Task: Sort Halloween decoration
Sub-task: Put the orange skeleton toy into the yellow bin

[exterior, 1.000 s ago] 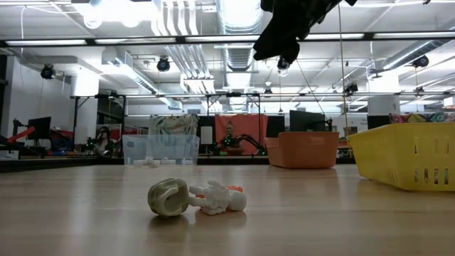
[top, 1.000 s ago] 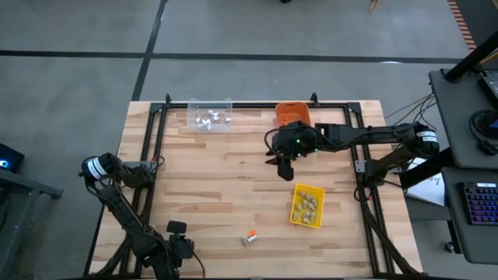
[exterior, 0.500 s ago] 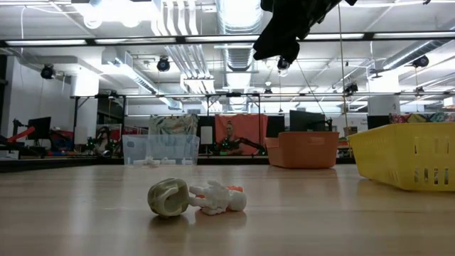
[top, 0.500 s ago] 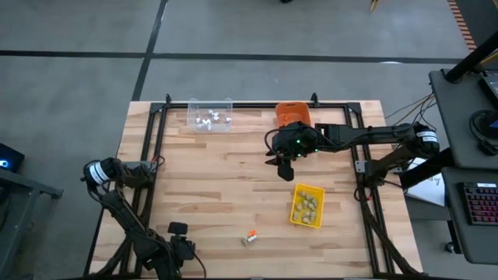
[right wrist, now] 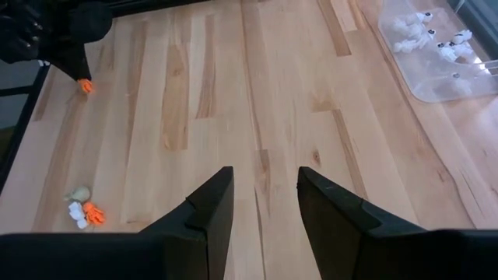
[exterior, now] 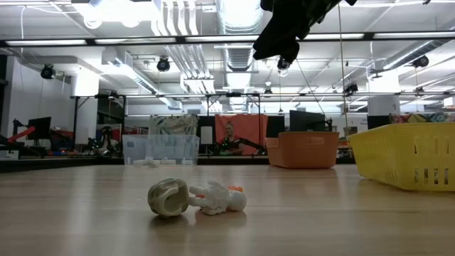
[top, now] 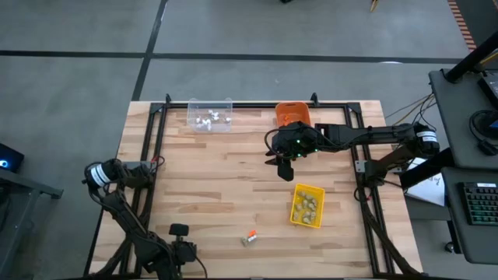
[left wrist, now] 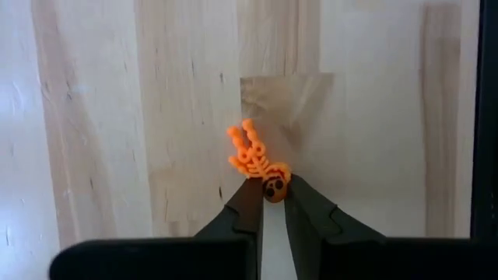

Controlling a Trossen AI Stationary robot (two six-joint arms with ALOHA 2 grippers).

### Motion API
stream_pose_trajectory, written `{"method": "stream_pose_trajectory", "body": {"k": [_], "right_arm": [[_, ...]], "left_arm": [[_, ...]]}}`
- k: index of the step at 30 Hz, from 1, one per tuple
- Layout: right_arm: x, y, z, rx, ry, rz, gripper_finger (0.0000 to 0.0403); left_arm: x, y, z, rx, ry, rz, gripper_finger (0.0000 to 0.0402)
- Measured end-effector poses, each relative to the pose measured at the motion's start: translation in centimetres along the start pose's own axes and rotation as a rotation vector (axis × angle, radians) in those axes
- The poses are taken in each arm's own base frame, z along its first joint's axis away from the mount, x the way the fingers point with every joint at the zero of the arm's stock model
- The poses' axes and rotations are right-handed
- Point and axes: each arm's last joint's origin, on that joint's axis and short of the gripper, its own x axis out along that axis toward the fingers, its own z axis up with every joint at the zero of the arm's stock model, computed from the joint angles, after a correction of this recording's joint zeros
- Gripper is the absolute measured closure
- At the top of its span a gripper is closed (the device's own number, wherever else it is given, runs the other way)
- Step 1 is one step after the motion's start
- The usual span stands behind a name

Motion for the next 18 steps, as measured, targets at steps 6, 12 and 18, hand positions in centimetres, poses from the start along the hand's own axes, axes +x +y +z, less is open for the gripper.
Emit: {"method": "stream_pose_trajectory", "body": {"k": [6,12,18], "right_arm": [[0.0,0.0,0.0,-0.007,0.0,0.0,0.0268],[0.0,0.2,0.0,-0.012,-0.002,0.004,0.0268],[1.9,1.7,-0.1,-0.06,-0.072,0.056,0.0268]], "left_arm": [[-0.4,0.3,0.3,-0.069,-0.072,0.047,0.0398],[-1.6,0.7,1.0,-0.087,-0.24,0.124,0.0399],[-3.0,1.9,2.7,-0.075,-0.372,0.309,0.04]]}}
